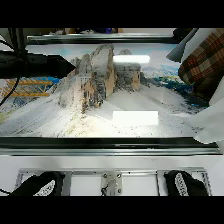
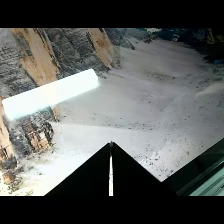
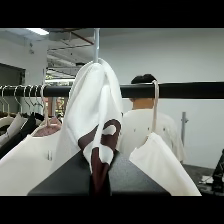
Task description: Fold the clothes and pants, and hang the long-sleeved shirts on hangers.
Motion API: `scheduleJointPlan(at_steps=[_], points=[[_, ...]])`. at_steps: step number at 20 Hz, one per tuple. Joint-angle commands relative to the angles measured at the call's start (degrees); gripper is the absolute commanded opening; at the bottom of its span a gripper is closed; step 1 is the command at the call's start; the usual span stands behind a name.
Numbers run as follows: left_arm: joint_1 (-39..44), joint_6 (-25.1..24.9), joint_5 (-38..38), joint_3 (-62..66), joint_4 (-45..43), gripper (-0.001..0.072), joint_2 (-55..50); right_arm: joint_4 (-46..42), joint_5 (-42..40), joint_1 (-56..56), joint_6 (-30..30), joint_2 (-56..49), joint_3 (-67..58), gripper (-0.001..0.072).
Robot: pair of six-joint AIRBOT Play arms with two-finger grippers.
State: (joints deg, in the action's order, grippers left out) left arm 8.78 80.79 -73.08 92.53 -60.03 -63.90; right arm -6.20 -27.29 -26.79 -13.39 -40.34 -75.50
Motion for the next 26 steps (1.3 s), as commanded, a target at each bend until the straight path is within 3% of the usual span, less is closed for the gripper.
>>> scheduleJointPlan(at_steps=[1,6,20,22,26], points=[[0.0,0.0,-0.1,0.1,0.0,0.0018,0.0,2.6,5.9,-5.8,0.2,-2.4,-2.6,0.0014],[0.0,0.0,-0.9,0.1,0.0,0.0018,0.0,3.3,7.1,-9.4,3.0,-3.4,-2.6,0.0014],[0.0,0.0,-2.2,0.1,0.0,0.0018,-0.1,3.5,9.7,-16.5,3.8,-12.4,-7.3,0.0014],[0.0,0.0,-2.2,0.1,0.0,0.0018,-0.1,3.5,9.8,-19.6,6.5,-13.3,-7.7,0.0014],[0.0,0.0,-1.7,0.1,0.0,0.0018,0.0,12.3,9.8,-24.3,5.4,-15.3,-7.6,0.0015]])
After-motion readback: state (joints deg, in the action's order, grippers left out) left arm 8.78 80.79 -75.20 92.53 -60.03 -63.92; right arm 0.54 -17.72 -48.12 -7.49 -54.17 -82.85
